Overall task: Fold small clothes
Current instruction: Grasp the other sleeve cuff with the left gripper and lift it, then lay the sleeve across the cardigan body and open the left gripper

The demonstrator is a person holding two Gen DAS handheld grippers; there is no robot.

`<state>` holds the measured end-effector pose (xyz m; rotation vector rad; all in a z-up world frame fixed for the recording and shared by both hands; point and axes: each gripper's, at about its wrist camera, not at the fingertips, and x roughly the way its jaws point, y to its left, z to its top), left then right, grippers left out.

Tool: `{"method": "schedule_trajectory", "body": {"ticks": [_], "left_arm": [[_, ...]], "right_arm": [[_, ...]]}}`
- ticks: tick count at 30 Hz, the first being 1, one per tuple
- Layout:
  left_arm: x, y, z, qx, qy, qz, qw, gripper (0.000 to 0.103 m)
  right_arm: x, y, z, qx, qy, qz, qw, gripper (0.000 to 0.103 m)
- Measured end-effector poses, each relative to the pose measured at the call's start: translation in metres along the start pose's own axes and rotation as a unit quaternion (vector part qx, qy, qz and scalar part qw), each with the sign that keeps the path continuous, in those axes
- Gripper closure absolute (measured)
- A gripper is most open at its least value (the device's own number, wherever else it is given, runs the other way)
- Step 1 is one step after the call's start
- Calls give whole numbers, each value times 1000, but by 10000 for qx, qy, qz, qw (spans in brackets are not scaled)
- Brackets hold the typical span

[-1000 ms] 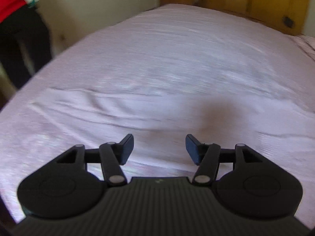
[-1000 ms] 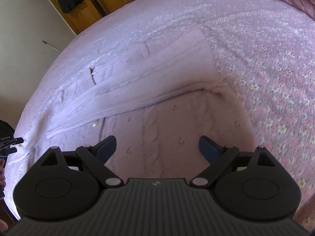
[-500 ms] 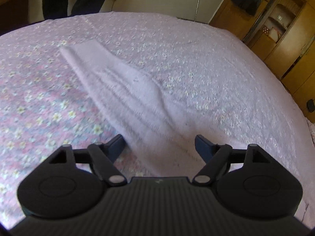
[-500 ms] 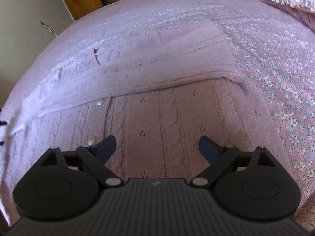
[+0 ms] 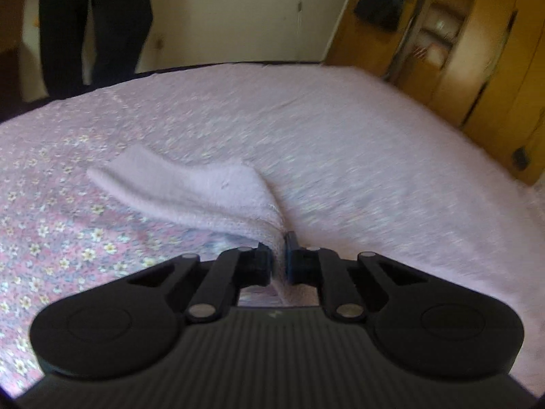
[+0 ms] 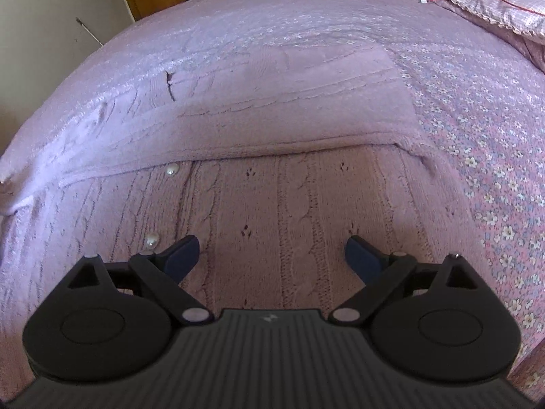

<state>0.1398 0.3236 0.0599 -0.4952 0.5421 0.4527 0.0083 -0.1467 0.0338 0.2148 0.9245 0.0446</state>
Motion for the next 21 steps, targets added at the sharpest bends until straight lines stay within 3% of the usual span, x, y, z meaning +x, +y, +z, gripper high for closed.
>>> {"method": "schedule_trajectory", "body": {"ticks": [3,12,21], "left_arm": [[-18,-6,5,-184,-60,-507,9985,93],[-68,-60,-7,112,-193,-1842,9826,93],[-89,-120,-39,524,-9,-2637,9632,93]], "right_arm": [[-4,-5,0,181,14,112,9998,6],[-22,-23,-8,511,-71,212,9984,6],[-24,-36,-12,609,-175,193,9978,6]]}}
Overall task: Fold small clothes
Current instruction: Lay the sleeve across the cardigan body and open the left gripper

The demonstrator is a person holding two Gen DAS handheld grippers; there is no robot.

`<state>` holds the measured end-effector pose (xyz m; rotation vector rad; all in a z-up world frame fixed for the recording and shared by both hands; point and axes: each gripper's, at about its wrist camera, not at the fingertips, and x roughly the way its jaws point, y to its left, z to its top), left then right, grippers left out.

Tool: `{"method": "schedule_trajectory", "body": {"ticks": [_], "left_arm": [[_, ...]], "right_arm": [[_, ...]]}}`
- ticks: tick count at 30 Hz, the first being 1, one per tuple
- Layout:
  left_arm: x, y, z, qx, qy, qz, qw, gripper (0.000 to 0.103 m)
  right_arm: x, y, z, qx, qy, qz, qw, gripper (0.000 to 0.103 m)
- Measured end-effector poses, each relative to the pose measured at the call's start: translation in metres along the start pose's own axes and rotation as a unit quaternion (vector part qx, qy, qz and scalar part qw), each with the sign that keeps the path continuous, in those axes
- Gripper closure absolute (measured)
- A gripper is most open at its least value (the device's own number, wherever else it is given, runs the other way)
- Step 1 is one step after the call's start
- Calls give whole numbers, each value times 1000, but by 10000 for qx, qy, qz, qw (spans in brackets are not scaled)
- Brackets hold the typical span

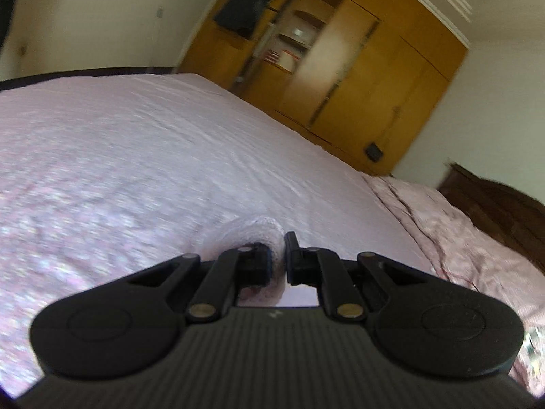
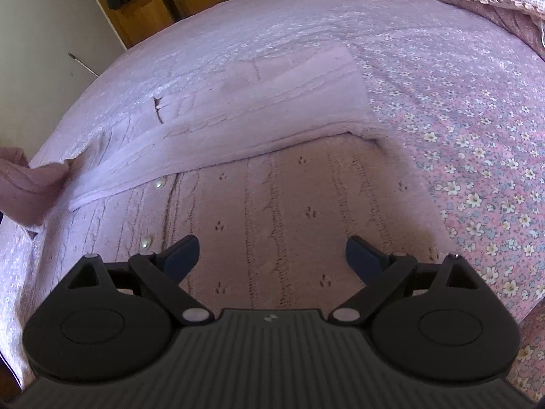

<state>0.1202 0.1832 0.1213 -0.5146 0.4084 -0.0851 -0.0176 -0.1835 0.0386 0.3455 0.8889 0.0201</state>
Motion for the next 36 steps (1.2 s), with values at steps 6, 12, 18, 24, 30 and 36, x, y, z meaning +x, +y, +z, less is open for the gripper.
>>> {"method": "schedule_trajectory", "body": {"ticks": [6,12,18,24,30,36], "left_arm": [[18,-27,-36,174,538,-168,9983,93],[29,-38,-75,491,1216,101,9913,91],[11,-24,-108,704,1679,397,9825,80],[-22,2,-118,495,1739,791,9803,68],[-35,19,-122,428,1767,989,9784,68],[-28,18,-128,584,1875,997,9754,68]], "right_arm": [[-1,-2,-1,-2,-28,61,10000,6],[0,4,2,3,17,282,9996,6],[5,33,16,-247,212,783,9964,6],[25,94,29,-527,712,1522,9844,6],[51,178,28,-990,1198,2163,9639,6],[82,235,24,-1305,1464,2123,9573,8]]}}
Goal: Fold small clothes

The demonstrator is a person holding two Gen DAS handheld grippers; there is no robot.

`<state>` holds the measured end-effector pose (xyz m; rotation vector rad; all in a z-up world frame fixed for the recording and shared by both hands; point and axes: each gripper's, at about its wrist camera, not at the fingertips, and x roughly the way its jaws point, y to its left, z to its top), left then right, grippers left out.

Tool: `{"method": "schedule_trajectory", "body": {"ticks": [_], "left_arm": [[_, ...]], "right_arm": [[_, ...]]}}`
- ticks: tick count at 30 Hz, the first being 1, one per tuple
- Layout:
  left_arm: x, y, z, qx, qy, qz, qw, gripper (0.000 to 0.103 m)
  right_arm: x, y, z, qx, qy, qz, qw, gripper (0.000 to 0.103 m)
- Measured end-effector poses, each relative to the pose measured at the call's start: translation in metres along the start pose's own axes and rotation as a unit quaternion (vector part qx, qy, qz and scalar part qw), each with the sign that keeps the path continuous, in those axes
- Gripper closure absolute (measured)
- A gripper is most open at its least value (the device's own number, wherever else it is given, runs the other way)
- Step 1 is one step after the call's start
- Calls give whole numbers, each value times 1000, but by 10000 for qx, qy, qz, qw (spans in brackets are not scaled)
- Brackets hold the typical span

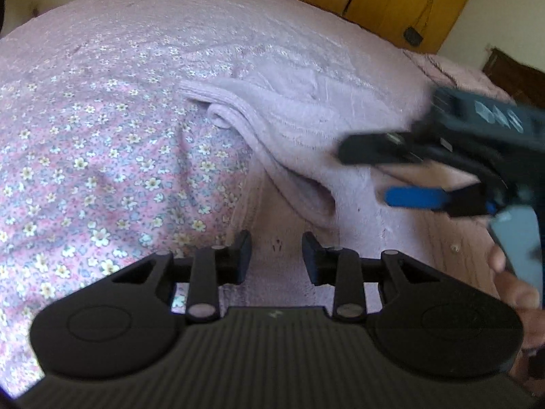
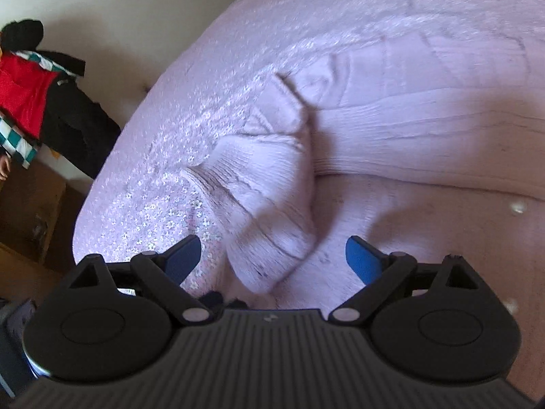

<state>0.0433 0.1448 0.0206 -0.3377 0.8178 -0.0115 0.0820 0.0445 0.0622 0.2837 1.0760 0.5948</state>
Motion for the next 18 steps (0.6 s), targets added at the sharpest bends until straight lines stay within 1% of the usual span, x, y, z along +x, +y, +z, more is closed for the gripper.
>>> {"method": "schedule_trajectory", "body": {"ticks": [2,4,5,7,8,9,10,11,13,16,18], "left_arm": [[4,-4,0,263,-5,-33,9996,66],[5,-5,0,379,23,-38,9993,66],[4,-6,1,391,38,-44,9992,66],[4,-3,2,340,50,-77,9994,66],[5,-2,3,288,46,-94,9995,66],[5,-1,3,217,38,-106,9997,66],[5,-1,3,159,31,-109,9998,66],[5,-1,3,131,21,-105,9999,66],[5,-3,2,143,3,-76,9999,66],[4,-7,3,195,10,-26,9998,66],[4,-7,3,199,17,-12,9998,66]], "right_arm": [[11,6,1,-149,-23,-115,9998,12],[18,8,-1,-292,-7,-184,9994,19],[20,8,-4,-302,32,-231,9993,21],[27,6,-5,-286,85,-253,9992,32],[27,4,-5,-288,72,-274,9992,35],[28,4,-5,-322,57,-292,9990,43],[29,3,-5,-368,36,-287,9989,54],[28,3,-5,-404,17,-278,9988,58],[25,2,-3,-447,-22,-292,9986,75],[16,0,5,-523,-194,-219,9982,81],[7,3,14,-658,-339,-234,9970,83]]}}
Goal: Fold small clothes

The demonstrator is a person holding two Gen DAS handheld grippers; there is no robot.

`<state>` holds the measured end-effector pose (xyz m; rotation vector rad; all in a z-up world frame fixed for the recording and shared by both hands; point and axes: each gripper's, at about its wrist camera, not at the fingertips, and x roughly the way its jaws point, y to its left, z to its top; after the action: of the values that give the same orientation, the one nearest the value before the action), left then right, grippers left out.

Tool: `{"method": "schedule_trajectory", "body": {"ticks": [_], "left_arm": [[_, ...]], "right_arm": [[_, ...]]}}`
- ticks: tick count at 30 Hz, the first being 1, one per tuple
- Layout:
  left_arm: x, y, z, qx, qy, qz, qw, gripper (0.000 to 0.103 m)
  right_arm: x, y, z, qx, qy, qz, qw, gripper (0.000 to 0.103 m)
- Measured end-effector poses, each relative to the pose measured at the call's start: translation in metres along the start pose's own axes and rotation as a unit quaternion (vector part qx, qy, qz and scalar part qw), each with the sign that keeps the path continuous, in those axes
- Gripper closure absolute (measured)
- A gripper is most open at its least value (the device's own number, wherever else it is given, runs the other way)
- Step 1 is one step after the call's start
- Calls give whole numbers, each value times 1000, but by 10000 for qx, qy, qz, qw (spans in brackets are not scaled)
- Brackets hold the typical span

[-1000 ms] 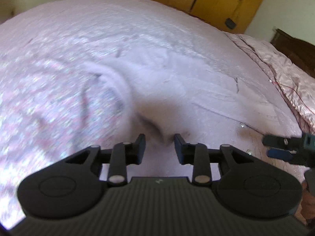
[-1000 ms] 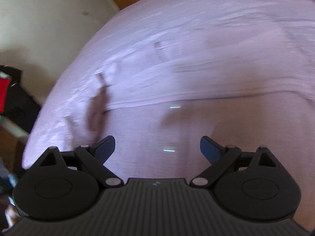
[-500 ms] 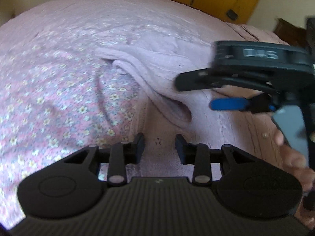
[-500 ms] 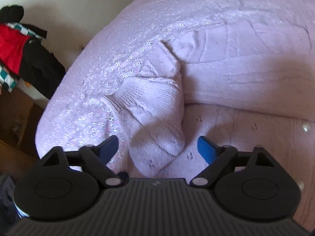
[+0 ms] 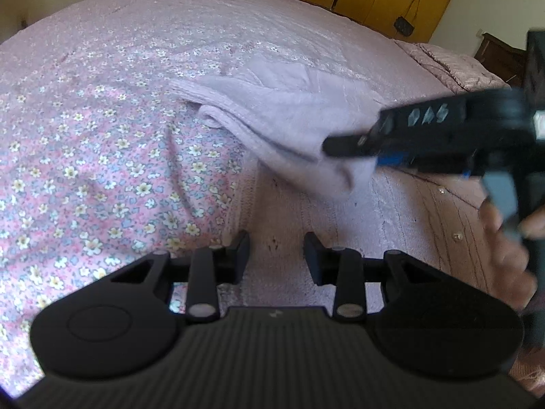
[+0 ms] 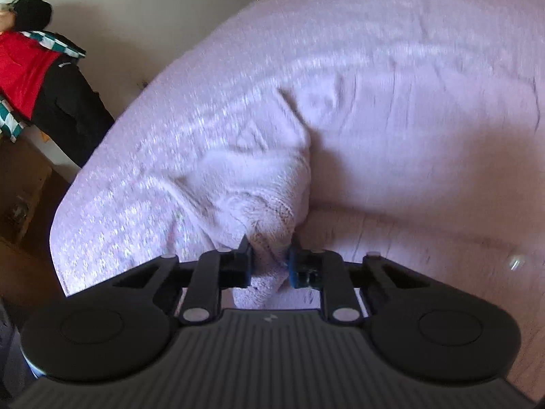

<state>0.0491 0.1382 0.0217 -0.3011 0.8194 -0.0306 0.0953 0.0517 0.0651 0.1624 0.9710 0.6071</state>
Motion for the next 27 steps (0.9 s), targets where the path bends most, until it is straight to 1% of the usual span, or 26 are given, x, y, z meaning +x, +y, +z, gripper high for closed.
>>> {"method": "schedule_trajectory", "body": {"ticks": [3,8,12,15,16,18,22,24,25,26,27], "left_arm": [[0,0,0,-23,7,5,10000,66],[1,3,1,-117,46,-22,9999,66],[1,9,4,-242,84,-40,9997,66],[2,6,4,-209,98,-6,9997,66],[3,5,4,-181,95,14,9998,66],[3,3,3,-129,89,53,9999,66],[3,-1,1,-36,63,140,9999,66],[2,-1,0,15,50,154,9999,66],[2,-2,0,43,42,162,9999,66],[2,-3,-1,71,35,171,9998,66],[1,-3,-1,88,31,179,9998,65]], "right_arm": [[-14,6,17,-324,-232,-138,9991,84],[-43,12,47,-838,-672,-462,9931,85],[-66,3,58,-1107,-979,-870,9852,85],[-76,-14,60,-1117,-1097,-1151,9809,85],[-77,-22,59,-1130,-1116,-1333,9783,85],[-76,-36,55,-1157,-1075,-1604,9743,85],[-57,-68,42,-1220,-693,-2004,9696,85],[-45,-82,36,-1091,-524,-2169,9687,84],[-39,-91,31,-927,-427,-2290,9681,84],[-34,-96,27,-788,-362,-2343,9683,84],[-31,-100,21,-713,-313,-2344,9690,81]]}}
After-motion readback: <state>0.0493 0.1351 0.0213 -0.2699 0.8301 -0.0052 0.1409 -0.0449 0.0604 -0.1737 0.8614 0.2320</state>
